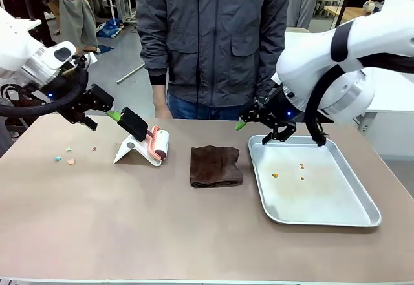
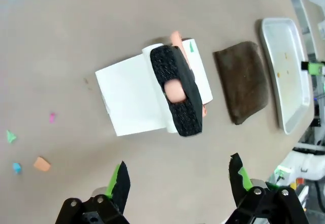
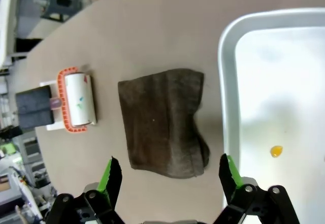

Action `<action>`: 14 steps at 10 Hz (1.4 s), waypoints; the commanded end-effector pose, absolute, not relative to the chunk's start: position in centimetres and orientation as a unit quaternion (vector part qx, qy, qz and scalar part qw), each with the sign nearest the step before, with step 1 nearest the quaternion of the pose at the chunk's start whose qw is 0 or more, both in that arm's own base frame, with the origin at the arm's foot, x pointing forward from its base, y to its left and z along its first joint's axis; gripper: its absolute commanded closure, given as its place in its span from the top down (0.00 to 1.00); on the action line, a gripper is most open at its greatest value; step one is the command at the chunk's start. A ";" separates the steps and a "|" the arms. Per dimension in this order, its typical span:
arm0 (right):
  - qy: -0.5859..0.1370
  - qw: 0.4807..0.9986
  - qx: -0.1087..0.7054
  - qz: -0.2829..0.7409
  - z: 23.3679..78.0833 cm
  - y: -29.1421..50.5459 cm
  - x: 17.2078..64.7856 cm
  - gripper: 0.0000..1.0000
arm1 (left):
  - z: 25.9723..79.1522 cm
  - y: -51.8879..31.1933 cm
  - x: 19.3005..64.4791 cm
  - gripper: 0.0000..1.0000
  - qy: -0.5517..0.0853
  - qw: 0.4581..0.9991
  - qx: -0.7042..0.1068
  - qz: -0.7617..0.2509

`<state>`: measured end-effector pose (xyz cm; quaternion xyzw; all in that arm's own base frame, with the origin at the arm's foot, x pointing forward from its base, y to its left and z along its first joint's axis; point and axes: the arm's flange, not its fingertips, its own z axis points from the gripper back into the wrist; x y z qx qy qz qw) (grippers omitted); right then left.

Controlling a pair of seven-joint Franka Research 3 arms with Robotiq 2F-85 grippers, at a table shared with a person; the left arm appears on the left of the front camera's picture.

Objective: Clean the surface of the table.
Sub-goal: Hold the Lint Roller with your left hand and the towel with your right hand.

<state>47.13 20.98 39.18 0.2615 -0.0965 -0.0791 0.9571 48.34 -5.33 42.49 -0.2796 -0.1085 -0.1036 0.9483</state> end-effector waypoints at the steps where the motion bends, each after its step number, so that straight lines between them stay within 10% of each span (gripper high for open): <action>1: -0.086 0.962 0.247 -0.072 38.1 23.7 49.2 1.00 | 42.6 -6.8 51.1 1.00 -0.079 0.964 -0.254 0.022; 14: -0.001 0.999 -0.020 -0.035 30.5 35.2 52.4 1.00 | 40.5 -9.8 53.2 1.00 -0.064 0.951 -0.295 0.057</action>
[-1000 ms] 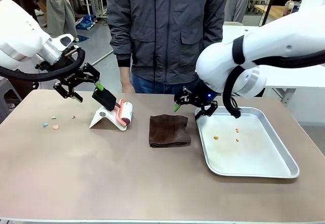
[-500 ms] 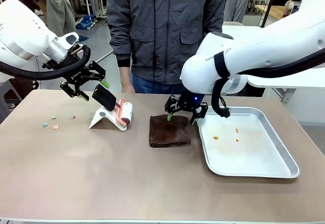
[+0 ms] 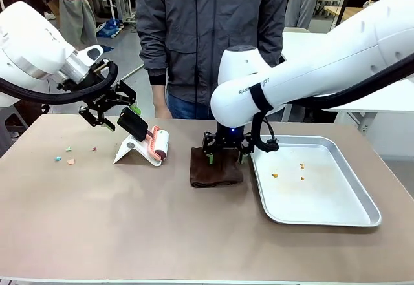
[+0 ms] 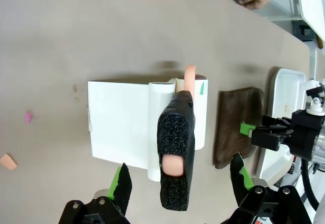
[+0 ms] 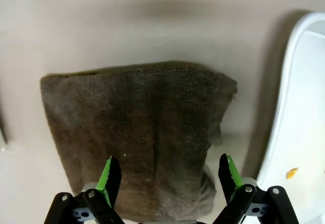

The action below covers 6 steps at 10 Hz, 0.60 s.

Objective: Clean the surface of the table.
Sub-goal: Hold the Lint Roller with your left hand and the towel with your right hand.

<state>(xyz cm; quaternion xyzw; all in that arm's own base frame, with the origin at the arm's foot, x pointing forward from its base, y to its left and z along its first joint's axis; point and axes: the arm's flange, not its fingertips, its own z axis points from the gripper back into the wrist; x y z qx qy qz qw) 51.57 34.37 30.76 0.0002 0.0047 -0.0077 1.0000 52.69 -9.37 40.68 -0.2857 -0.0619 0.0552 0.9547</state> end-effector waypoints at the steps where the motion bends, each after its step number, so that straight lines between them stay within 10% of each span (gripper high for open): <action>1: 0.004 0.999 -0.021 -0.045 29.9 35.2 52.4 1.00 | 40.5 -9.8 53.3 1.00 -0.065 0.951 -0.297 0.057; 6: -0.006 0.999 -0.018 -0.049 29.8 35.1 52.2 1.00 | 40.2 -9.7 53.4 1.00 -0.068 0.945 -0.314 0.055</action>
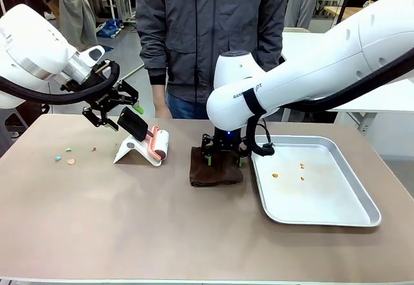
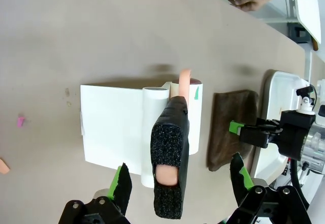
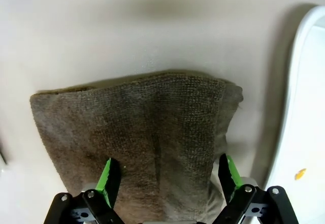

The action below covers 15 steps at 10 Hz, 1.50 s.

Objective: Clean the surface of the table.
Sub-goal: Hold the Lint Roller with your left hand and the towel with your right hand.

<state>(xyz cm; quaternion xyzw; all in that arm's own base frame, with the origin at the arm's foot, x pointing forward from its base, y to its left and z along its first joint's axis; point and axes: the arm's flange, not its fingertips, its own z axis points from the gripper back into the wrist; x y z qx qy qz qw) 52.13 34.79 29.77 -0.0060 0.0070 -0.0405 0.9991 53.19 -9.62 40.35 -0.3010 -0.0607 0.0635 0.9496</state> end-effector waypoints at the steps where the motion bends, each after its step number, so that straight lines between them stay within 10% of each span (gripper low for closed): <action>1: -0.007 0.999 -0.016 -0.049 29.7 35.1 52.2 1.00 | 40.2 -9.7 53.4 1.00 -0.067 0.946 -0.312 0.057; 3: -0.005 0.999 -0.014 -0.050 29.6 35.0 52.1 0.97 | 40.1 -9.6 53.3 1.00 -0.066 0.948 -0.307 0.056; 4: -0.005 0.999 -0.013 -0.047 29.5 35.0 52.1 0.43 | 40.0 -9.6 53.4 0.66 -0.073 0.948 -0.305 0.057; 5: -0.004 0.999 -0.011 -0.046 29.5 35.0 52.0 0.39 | 40.1 -9.6 53.2 0.40 -0.073 0.948 -0.303 0.057; 6: -0.003 0.999 -0.012 -0.047 29.5 34.9 52.0 0.00 | 40.1 -9.5 53.2 0.07 -0.076 0.948 -0.302 0.059; 8: -0.001 0.999 -0.012 -0.049 29.3 34.8 52.1 0.00 | 40.2 -9.5 53.2 0.00 -0.088 0.948 -0.298 0.068; 9: 0.002 0.999 -0.013 -0.051 29.2 34.8 52.1 0.18 | 40.2 -9.4 53.2 0.00 -0.090 0.949 -0.294 0.069; 11: 0.004 0.999 -0.012 -0.051 29.1 34.7 52.2 0.00 | 40.3 -9.4 53.2 0.00 -0.093 0.949 -0.291 0.071; 15: 0.008 0.998 -0.009 -0.055 28.9 34.5 52.4 0.00 | 40.6 -9.3 52.9 0.00 -0.093 0.947 -0.299 0.066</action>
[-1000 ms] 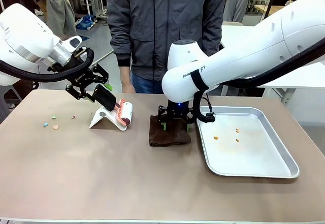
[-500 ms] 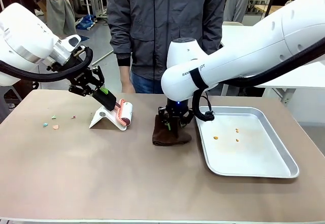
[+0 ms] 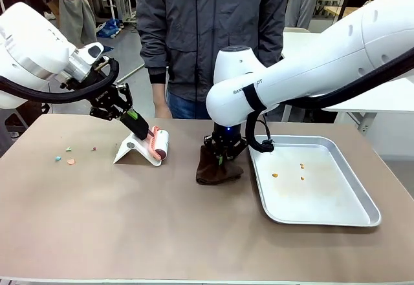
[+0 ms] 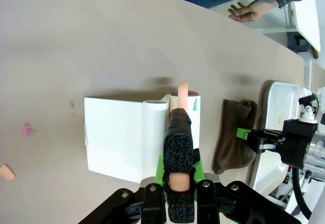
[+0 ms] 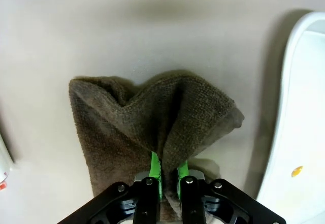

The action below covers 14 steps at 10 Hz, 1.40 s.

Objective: Clean the surface of the table.
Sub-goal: Hold the Lint Roller with your left hand and the towel with your right hand.

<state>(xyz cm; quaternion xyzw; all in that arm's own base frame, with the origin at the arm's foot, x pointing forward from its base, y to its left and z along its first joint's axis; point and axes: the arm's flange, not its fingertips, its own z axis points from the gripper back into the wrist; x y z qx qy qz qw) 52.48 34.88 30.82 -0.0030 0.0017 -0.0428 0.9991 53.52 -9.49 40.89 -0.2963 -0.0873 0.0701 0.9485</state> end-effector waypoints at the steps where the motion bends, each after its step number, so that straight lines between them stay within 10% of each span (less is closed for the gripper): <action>1: 0.009 0.998 -0.007 -0.058 29.0 34.4 52.4 0.00 | 40.7 -9.3 52.9 0.00 -0.092 0.946 -0.303 0.066; 14: 0.032 0.803 0.594 0.037 35.7 19.2 48.8 0.00 | 46.5 -2.2 47.7 0.00 -0.113 0.833 -0.541 0.033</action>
